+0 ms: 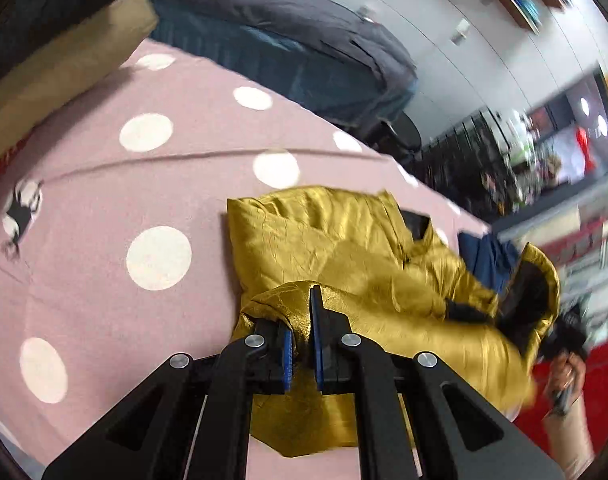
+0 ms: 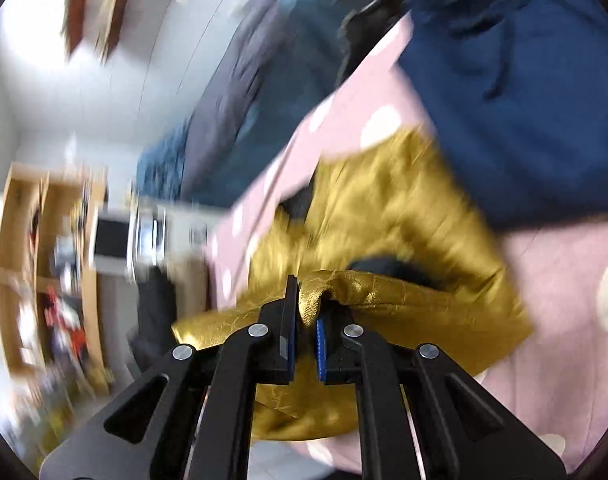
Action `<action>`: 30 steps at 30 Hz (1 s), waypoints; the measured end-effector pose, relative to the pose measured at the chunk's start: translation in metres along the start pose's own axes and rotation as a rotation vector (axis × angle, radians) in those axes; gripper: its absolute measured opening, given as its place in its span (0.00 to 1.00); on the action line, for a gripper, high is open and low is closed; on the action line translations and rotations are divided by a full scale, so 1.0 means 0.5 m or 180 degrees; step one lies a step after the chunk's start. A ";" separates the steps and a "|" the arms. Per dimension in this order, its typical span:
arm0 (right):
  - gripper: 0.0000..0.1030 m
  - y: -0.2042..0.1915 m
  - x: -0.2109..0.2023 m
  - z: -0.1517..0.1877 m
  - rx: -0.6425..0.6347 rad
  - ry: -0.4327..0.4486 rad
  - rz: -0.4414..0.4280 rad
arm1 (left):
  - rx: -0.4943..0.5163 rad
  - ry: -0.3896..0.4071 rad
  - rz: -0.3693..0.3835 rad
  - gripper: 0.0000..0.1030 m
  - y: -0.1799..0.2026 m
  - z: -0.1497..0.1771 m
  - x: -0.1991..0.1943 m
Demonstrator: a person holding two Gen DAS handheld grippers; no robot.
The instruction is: Fold large clothes
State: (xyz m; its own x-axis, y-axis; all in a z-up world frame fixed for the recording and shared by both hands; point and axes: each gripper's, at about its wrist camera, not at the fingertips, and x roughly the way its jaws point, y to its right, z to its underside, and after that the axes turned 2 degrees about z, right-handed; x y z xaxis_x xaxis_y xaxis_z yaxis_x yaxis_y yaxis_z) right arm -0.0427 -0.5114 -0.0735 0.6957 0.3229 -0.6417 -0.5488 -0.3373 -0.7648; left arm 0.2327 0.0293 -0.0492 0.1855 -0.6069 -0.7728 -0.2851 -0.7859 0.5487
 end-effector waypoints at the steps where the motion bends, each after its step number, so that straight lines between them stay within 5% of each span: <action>1: 0.08 0.009 0.005 -0.014 0.0144 0.0052 -0.0049 | -0.0120 -0.0019 0.0042 0.07 -0.008 -0.006 0.012; 6: 0.08 0.015 0.047 -0.049 0.0181 0.0016 0.0194 | -0.0214 -0.0090 -0.0151 0.07 0.021 -0.032 0.082; 12: 0.08 0.033 0.077 -0.079 0.0243 0.0013 0.0335 | -0.0648 -0.0130 0.0007 0.13 0.004 -0.069 0.099; 16: 0.10 0.070 0.095 -0.102 0.0570 -0.0078 0.0264 | -0.1076 -0.0075 0.0348 0.43 -0.036 -0.085 0.069; 19: 0.32 0.086 0.104 -0.117 0.0714 -0.0120 0.0198 | -0.1155 0.0457 0.0048 0.76 -0.063 -0.090 -0.004; 21: 0.51 0.100 0.099 -0.125 0.0870 0.0010 0.0047 | -0.1179 0.0647 -0.0043 0.78 -0.080 -0.090 -0.044; 23: 0.51 0.108 0.088 -0.134 0.0963 0.0151 -0.0084 | -0.1144 0.0634 -0.0106 0.78 -0.088 -0.083 -0.060; 30: 0.52 0.046 0.081 -0.123 -0.0261 0.0195 0.1003 | -0.0481 0.0045 -0.0529 0.81 -0.049 0.011 0.013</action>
State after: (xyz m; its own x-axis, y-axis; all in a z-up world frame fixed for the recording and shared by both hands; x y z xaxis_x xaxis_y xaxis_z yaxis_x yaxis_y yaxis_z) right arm 0.0016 -0.5605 -0.1137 0.5255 0.1383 -0.8395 -0.7041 -0.4831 -0.5204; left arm 0.2359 0.0452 -0.0696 0.2316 -0.4683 -0.8527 -0.1055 -0.8834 0.4565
